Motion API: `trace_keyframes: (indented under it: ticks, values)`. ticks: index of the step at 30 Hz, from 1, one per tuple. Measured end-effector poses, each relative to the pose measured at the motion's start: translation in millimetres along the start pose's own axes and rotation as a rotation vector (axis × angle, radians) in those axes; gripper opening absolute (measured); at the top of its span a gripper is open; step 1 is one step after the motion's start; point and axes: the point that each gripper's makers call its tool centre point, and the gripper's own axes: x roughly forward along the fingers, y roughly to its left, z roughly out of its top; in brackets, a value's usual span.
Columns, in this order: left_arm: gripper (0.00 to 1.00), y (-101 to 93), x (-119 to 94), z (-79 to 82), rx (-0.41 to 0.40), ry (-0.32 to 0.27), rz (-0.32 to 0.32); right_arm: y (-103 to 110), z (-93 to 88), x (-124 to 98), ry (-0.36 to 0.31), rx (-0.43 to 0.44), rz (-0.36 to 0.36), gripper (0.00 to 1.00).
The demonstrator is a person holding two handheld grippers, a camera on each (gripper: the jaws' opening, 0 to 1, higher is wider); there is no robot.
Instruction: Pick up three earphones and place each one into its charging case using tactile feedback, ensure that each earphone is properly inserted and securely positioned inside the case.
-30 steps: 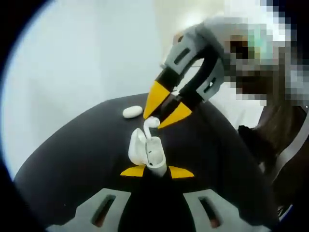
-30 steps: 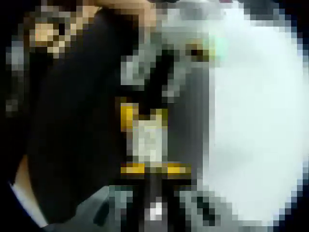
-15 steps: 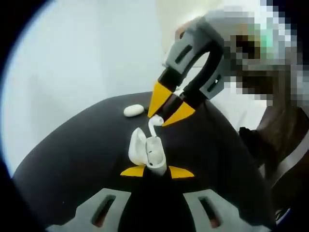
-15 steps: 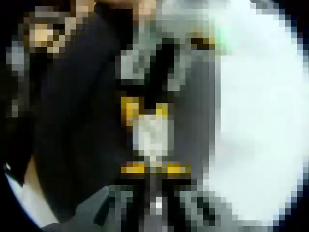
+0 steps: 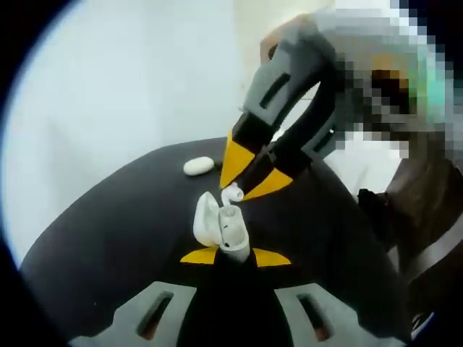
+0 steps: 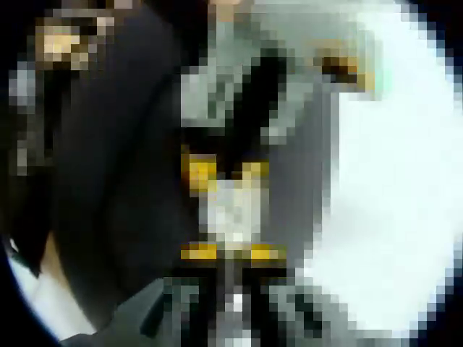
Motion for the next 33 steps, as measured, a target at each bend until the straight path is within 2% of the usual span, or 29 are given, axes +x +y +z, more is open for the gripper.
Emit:
trace_keyframes:
  ticks: [5,8,15,17,20,22,26,30,31,33]
  values:
    - [0.14,1.0,0.0,-0.2,-0.008,0.000,0.000,5.0,7.9,0.4,-0.031,0.029,0.026,0.12]
    - [0.14,1.3,0.4,-0.1,-0.012,-0.001,-0.001,2.5,6.0,2.4,-0.043,0.065,0.021,0.12]
    - [0.14,3.3,0.1,-0.4,-0.017,-0.002,-0.003,2.0,4.7,0.1,-0.170,0.201,0.053,0.14]
    - [0.14,3.6,-0.1,-0.5,-0.021,-0.004,-0.005,2.1,7.7,-7.7,-0.255,0.250,0.075,0.16]
    - [0.14,3.6,-0.3,-0.6,-0.026,-0.007,-0.009,-8.3,5.3,-19.2,-0.417,0.342,0.074,0.30]
    - [0.14,3.5,-0.4,-0.5,-0.027,-0.009,-0.012,-13.2,-2.4,-17.2,-0.488,0.336,0.068,0.32]
    - [0.13,3.0,-0.4,-0.1,-0.019,-0.014,-0.019,-12.8,-12.5,1.9,-0.562,0.326,0.083,0.34]
    - [0.13,3.0,-0.5,-0.2,-0.013,-0.018,-0.026,-3.9,5.0,15.8,-0.690,0.345,0.187,0.40]
    - [0.13,3.0,-0.6,-0.3,-0.015,-0.020,-0.028,-5.8,6.5,18.8,-0.692,0.340,0.179,0.40]
    - [0.13,8.4,-2.6,-1.9,-0.030,-0.024,-0.035,-11.2,15.5,17.7,-0.739,0.292,0.131,0.38]
